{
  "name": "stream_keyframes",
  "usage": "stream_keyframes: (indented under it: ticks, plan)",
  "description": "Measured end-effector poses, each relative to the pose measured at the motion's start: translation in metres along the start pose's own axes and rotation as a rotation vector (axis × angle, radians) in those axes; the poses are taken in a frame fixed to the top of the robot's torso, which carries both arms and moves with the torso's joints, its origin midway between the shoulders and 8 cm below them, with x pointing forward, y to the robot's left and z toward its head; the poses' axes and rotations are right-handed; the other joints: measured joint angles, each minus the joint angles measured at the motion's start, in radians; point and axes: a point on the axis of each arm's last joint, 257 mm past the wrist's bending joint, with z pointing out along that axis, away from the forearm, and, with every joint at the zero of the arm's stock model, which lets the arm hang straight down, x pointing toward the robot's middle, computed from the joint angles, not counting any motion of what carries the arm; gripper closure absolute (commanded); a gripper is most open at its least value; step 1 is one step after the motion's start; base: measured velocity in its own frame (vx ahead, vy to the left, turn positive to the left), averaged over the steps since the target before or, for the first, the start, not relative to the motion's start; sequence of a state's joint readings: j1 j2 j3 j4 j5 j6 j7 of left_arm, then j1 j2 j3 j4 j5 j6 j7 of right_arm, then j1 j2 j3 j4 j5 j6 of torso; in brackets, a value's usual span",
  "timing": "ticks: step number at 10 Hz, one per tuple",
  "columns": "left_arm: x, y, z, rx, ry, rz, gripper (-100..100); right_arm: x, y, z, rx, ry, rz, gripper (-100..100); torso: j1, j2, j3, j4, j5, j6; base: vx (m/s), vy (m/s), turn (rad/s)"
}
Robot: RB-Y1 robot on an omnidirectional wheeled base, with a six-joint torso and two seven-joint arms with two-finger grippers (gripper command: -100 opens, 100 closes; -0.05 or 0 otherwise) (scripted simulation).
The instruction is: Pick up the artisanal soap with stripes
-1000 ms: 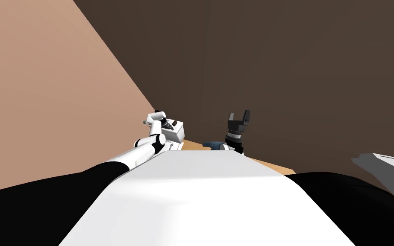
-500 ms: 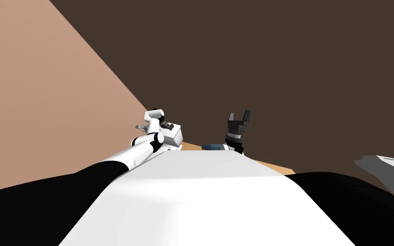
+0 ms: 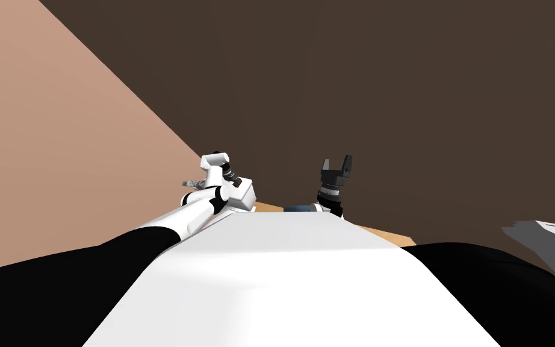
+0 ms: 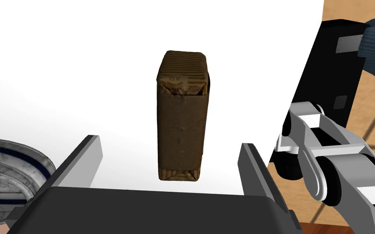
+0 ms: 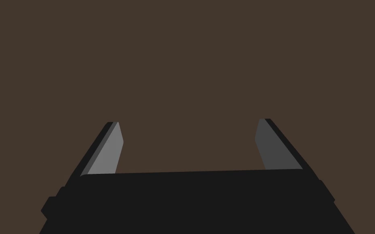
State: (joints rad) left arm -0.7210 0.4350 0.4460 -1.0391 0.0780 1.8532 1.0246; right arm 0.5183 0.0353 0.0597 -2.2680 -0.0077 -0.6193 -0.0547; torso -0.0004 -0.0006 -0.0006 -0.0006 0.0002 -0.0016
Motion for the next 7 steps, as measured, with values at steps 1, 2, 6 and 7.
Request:
stream_keyframes:
  ticks: [1,2,6,7]
  plan:
    - [-0.003,-0.005,0.001,-0.001,0.0,0.006,-100,0.0,0.0,0.0,0.0,0.0,0.0,0,-0.001,-0.001,0.0,0.0,0.0,-0.001,0.045,-0.038,0.181]
    - [-0.007,-0.013,0.004,-0.002,-0.001,0.012,-100,0.0,0.0,0.0,0.0,0.0,0.0,0,-0.002,-0.001,-0.001,0.0,0.0,-0.001,0.011,-0.005,0.024]
    - [-0.015,-0.024,0.008,-0.001,0.003,0.059,-100,0.0,0.0,0.0,0.0,0.0,0.0,0,0.003,0.001,0.0,-0.001,0.001,-0.002,0.001,-0.007,0.042]
    - [-0.015,-0.025,0.008,-0.001,0.003,0.061,-100,0.0,0.0,0.0,0.0,0.0,0.0,0,0.003,0.001,0.0,-0.001,0.001,-0.002,0.0,0.0,0.0]
